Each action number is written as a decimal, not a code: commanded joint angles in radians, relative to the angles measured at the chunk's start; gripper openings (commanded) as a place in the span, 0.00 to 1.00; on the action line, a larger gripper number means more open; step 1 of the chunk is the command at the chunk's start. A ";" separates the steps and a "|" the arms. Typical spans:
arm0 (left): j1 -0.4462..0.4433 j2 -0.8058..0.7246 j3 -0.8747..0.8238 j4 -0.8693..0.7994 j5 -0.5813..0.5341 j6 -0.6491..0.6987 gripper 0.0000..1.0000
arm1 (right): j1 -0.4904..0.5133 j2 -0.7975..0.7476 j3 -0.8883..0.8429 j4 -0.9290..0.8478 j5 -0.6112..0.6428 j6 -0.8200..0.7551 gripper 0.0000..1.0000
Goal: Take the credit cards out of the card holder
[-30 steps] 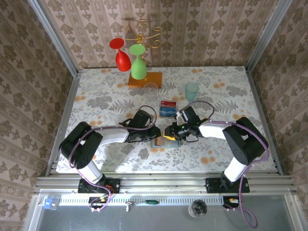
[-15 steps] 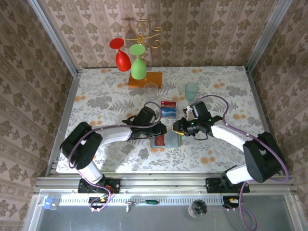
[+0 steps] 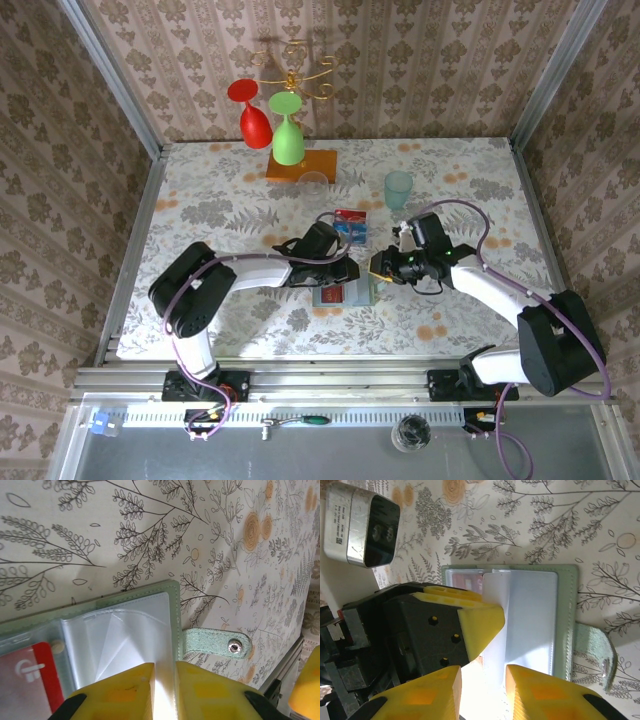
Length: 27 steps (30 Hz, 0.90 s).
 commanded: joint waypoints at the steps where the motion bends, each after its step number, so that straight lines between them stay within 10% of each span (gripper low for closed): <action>1: -0.009 0.019 0.033 0.016 0.025 -0.016 0.20 | -0.008 -0.028 -0.013 -0.032 0.013 -0.018 0.29; 27: 0.040 -0.081 0.014 -0.020 0.024 0.022 0.24 | -0.001 0.019 -0.014 0.030 -0.027 0.025 0.31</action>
